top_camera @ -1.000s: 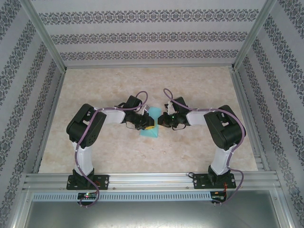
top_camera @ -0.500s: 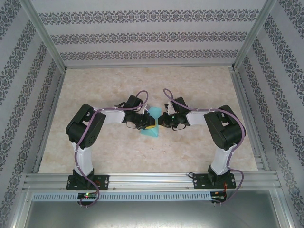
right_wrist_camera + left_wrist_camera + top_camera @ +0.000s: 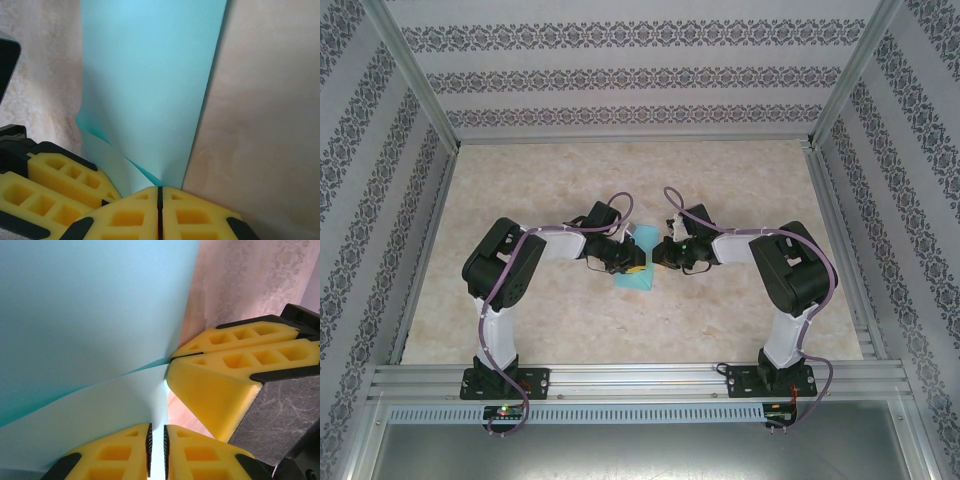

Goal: Fold a paper plane with a square sheet of paper (pick it up from the middle)
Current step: Fold the triangle a second time at the center of the table.

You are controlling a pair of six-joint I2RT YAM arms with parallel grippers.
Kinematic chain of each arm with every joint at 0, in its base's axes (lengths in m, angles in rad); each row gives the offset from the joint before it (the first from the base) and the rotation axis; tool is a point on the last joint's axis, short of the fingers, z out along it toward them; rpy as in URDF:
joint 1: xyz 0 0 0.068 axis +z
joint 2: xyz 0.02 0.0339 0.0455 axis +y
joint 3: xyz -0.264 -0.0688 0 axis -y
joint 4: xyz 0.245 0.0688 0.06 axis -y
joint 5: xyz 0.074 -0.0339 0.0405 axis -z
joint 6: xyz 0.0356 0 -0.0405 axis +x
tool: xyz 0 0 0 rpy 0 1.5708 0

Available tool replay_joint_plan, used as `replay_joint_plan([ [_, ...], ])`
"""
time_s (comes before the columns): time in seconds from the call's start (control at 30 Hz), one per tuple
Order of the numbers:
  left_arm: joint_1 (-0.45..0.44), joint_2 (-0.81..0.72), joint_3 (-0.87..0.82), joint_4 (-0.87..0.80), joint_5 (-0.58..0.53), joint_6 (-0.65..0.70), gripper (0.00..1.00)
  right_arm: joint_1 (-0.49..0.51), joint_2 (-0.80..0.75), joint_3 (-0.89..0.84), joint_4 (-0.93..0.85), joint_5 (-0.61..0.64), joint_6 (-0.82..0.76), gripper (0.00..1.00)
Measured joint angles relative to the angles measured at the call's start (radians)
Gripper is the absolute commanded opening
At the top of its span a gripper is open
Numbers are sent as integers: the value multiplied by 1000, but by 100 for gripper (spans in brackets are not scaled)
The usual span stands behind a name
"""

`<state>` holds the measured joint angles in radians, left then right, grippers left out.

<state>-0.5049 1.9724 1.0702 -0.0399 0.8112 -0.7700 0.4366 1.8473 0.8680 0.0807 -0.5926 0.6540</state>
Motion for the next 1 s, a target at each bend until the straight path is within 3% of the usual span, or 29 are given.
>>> replay_joint_plan([
  [0.7, 0, 8, 3, -21, -11, 27, 18, 5, 0, 2, -4, 2, 0, 10],
  [1.0, -5, 6, 3, -26, -30, 29, 17, 4, -17, 19, -56, 17, -5, 20],
])
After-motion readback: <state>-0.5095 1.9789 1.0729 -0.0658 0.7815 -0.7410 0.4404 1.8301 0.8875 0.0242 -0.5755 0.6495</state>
